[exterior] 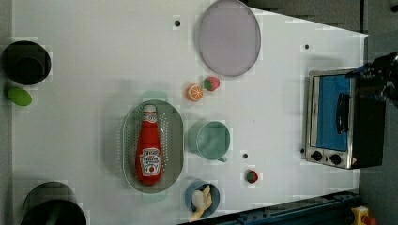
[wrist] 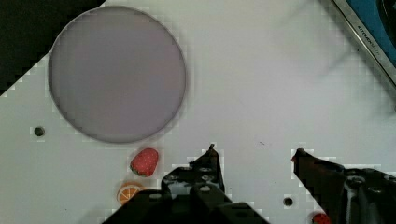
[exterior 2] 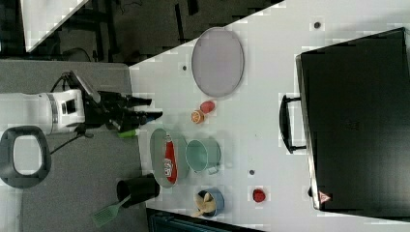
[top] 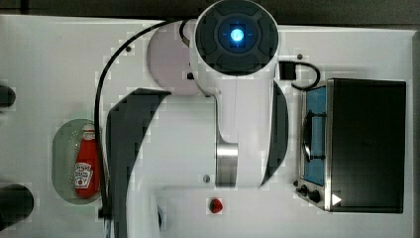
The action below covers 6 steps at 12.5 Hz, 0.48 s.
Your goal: Pick ketchup from strainer and place it on the table
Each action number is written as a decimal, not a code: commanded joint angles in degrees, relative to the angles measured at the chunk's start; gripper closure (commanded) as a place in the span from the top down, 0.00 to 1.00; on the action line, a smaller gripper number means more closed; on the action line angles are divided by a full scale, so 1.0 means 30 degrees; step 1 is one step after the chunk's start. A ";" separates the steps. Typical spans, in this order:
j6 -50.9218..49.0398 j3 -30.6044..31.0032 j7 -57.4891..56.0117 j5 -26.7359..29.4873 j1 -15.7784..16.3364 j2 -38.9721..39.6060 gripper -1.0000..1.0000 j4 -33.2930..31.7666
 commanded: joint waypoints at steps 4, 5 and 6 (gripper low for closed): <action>-0.3149 0.1998 0.1965 0.0949 -0.1620 -0.5460 1.00 -0.2057; -0.2950 0.2519 0.1966 0.0949 -0.1491 -0.5299 1.00 -0.2056; -0.2756 0.3117 0.1969 0.0949 -0.1368 -0.5103 1.00 -0.2058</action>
